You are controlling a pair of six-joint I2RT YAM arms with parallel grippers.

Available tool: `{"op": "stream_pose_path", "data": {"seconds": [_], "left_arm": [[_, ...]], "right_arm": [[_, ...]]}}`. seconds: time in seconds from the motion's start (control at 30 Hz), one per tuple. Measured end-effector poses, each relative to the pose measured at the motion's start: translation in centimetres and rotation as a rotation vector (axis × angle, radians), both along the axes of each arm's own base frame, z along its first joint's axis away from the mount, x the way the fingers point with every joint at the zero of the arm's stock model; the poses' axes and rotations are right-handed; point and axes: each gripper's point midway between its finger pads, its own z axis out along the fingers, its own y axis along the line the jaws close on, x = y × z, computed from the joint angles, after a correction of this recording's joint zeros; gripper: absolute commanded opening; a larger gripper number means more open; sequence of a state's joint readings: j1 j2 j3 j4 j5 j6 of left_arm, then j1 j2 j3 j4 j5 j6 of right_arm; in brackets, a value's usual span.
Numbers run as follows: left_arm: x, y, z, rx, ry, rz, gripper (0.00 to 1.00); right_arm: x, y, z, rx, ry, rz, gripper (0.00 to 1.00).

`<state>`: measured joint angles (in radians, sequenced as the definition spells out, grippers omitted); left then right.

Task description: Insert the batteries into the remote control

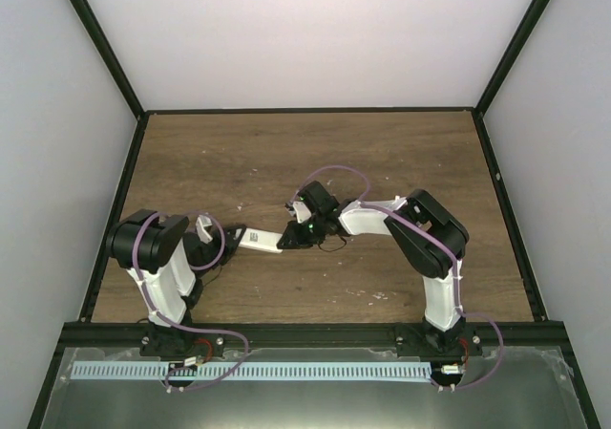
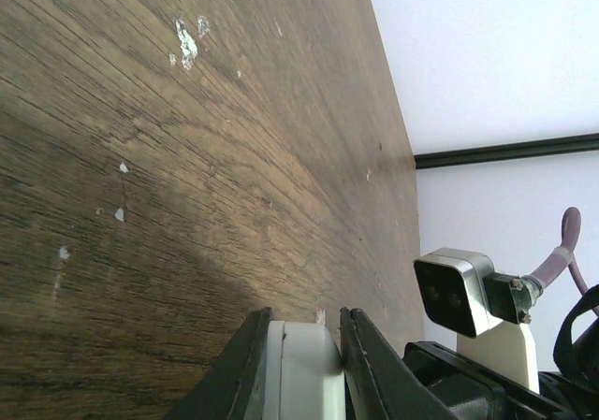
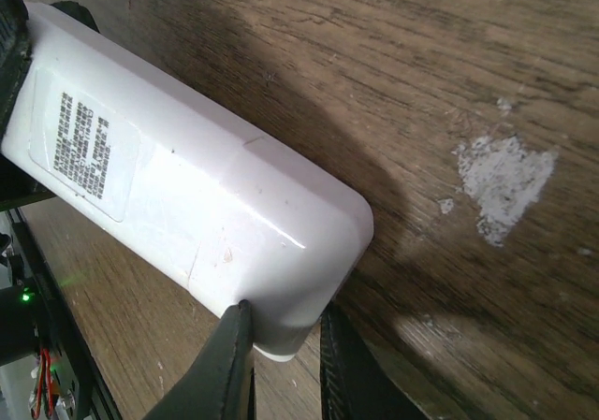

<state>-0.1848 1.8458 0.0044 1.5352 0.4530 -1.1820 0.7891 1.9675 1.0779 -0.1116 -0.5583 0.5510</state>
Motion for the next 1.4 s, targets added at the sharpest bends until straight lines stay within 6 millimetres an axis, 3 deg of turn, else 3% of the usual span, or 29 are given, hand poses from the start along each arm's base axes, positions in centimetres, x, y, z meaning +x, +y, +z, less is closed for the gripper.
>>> {"op": "stream_pose_path", "data": {"seconds": [0.8,1.1,1.4], "left_arm": [[0.7,0.9,0.5,0.01,-0.021,0.063,0.03],[0.7,0.8,0.6,0.009,-0.026,0.058,0.03],[0.6,0.2,0.6,0.003,-0.027,0.029,0.03]], "right_arm": [[0.7,0.7,-0.3,0.027,0.115,0.005,0.01],[1.1,0.5,0.2,0.023,0.059,0.0,0.18],[1.2,-0.4,0.4,-0.061,-0.034,-0.025,0.23]]}}
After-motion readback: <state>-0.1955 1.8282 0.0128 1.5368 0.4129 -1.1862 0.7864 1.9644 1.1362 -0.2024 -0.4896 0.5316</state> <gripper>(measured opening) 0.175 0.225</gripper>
